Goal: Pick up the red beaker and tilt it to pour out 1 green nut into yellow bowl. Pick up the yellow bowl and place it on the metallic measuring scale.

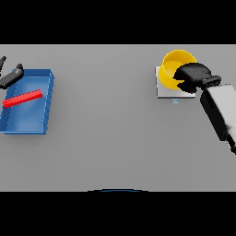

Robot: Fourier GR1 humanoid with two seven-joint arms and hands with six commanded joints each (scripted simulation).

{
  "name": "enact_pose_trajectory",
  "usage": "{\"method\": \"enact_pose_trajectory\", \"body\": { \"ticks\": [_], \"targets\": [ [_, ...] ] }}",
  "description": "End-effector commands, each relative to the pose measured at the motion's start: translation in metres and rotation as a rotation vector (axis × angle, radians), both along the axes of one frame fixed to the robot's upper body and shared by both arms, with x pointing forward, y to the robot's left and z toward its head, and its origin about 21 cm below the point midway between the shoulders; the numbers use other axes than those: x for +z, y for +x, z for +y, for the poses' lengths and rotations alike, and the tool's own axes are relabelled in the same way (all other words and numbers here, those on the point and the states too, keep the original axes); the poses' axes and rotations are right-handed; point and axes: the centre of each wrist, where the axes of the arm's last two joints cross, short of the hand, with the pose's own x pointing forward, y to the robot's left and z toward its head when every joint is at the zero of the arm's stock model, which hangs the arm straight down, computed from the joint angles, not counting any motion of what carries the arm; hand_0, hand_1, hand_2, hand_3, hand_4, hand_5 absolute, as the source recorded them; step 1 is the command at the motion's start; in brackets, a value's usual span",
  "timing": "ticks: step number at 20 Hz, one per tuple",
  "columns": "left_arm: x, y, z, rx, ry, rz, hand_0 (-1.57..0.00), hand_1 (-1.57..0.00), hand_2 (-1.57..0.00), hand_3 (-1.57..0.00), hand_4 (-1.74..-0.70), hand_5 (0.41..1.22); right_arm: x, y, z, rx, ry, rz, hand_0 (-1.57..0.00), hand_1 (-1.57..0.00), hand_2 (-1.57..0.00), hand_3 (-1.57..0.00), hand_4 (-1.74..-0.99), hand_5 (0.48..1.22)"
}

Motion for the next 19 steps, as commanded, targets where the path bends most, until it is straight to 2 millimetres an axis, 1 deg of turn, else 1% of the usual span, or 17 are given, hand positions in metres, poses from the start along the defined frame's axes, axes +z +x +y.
{"method": "enact_pose_trajectory", "body": {
  "ticks": [1,2,3,4,5,6,7,8,9,10,11,12,13,14,16,17,19],
  "targets": [
    [-0.0010,-0.0003,-0.0034,-0.004,0.002,0.005,0.00,0.00,0.00,0.00,-0.84,0.780,0.0026,0.0013,-0.0006,-0.013,0.002,-0.002,-1.57,-1.57,-1.40,-1.38,-1.741,1.221],
    [-0.0048,0.0004,-0.0040,-0.009,0.002,0.011,0.00,0.00,0.00,0.00,-0.84,0.779,0.0011,0.0001,0.0012,-0.016,0.004,0.005,-1.57,-1.50,-1.44,-1.25,-1.741,1.221],
    [-0.0024,0.0023,-0.0034,-0.006,0.004,0.017,0.00,0.00,0.00,0.00,-0.84,0.775,0.0006,0.0002,0.0013,-0.016,0.008,0.012,-1.56,-1.43,-1.34,-1.11,-1.682,1.221],
    [-0.0024,0.0021,-0.0050,-0.010,-0.001,0.007,0.00,0.00,0.00,0.00,-0.84,0.773,-0.0004,0.0004,0.0031,-0.032,0.002,0.011,-1.47,-1.28,-1.18,-0.96,-1.632,1.145],
    [-0.0009,0.0000,-0.0028,-0.009,-0.001,-0.002,0.00,0.00,0.00,0.00,-0.84,0.774,0.0019,0.0010,-0.0003,-0.034,0.020,0.024,-1.33,-1.12,-1.01,-0.82,-1.592,1.074],
    [-0.0007,0.0012,-0.0030,-0.006,-0.002,0.003,0.00,0.00,0.00,0.00,-0.83,0.771,0.0022,0.0008,0.0001,-0.052,0.033,0.035,-1.15,-0.96,-0.85,-0.69,-1.559,1.014],
    [0.0014,0.0023,-0.0010,0.001,-0.005,0.006,0.00,0.00,0.00,0.00,-0.83,0.768,0.0015,-0.0006,-0.0018,-0.051,0.043,0.046,-0.95,-0.81,-0.71,-0.58,-1.535,0.965],
    [0.0022,0.0039,-0.0042,0.000,-0.011,0.004,0.00,0.00,0.00,0.00,-0.84,0.764,0.0038,0.0013,-0.0003,-0.056,0.049,0.052,-0.76,-0.67,-0.58,-0.48,-1.513,0.923],
    [0.0026,0.0042,-0.0034,0.002,-0.019,0.004,0.00,0.00,0.00,0.00,-0.84,0.764,0.0050,0.0017,-0.0023,-0.072,0.057,0.060,-0.61,-0.56,-0.47,-0.39,-1.496,0.890],
    [-0.0013,0.0009,-0.0028,-0.007,-0.020,0.002,0.00,0.00,0.00,0.00,-0.84,0.760,0.0018,0.0020,0.0010,-0.079,0.054,0.071,-0.48,-0.46,-0.38,-0.32,-1.485,0.863],
    [-0.0022,0.0007,-0.0024,-0.009,-0.010,0.013,0.00,0.00,0.00,0.00,-0.83,0.754,0.0034,0.0015,-0.0006,-0.067,0.049,0.068,-0.39,-0.38,-0.30,-0.26,-1.476,0.847],
    [-0.0047,0.0009,-0.0027,-0.008,-0.005,0.016,0.00,0.00,0.00,0.00,-0.83,0.749,0.0020,0.0014,-0.0021,-0.074,0.042,0.068,-0.31,-0.30,-0.24,-0.21,-1.461,0.833],
    [-0.0015,0.0017,-0.0037,-0.007,-0.009,0.012,0.00,0.00,0.00,0.00,-0.83,0.750,0.0003,0.0002,-0.0018,-0.061,0.031,0.068,-0.25,-0.24,-0.19,-0.16,-1.448,0.824],
    [-0.0029,0.0011,-0.0040,-0.007,-0.007,0.013,0.00,0.00,0.00,0.00,-0.83,0.752,-0.0002,-0.0013,-0.0043,-0.053,0.021,0.071,-0.20,-0.19,-0.15,-0.13,-1.435,0.817],
    [-0.0010,0.0018,-0.0058,-0.007,-0.014,0.009,0.00,0.00,0.00,0.00,-0.84,0.755,0.0007,-0.0003,-0.0010,-0.068,0.007,0.081,-0.13,-0.12,-0.10,-0.08,-1.409,0.804],
    [-0.0004,0.0012,-0.0037,-0.002,-0.011,0.008,0.00,0.00,0.00,0.00,-0.83,0.759,-0.0007,-0.0013,-0.0010,-0.070,-0.001,0.094,-0.10,-0.10,-0.08,-0.07,-1.401,0.798],
    [0.0013,0.0005,-0.0015,0.000,-0.008,0.005,0.00,0.00,0.00,0.00,-0.83,0.760,0.0030,-0.0003,-0.0012,-0.072,0.003,0.094,-0.06,-0.06,-0.05,-0.04,-1.390,0.779]
  ]
}}
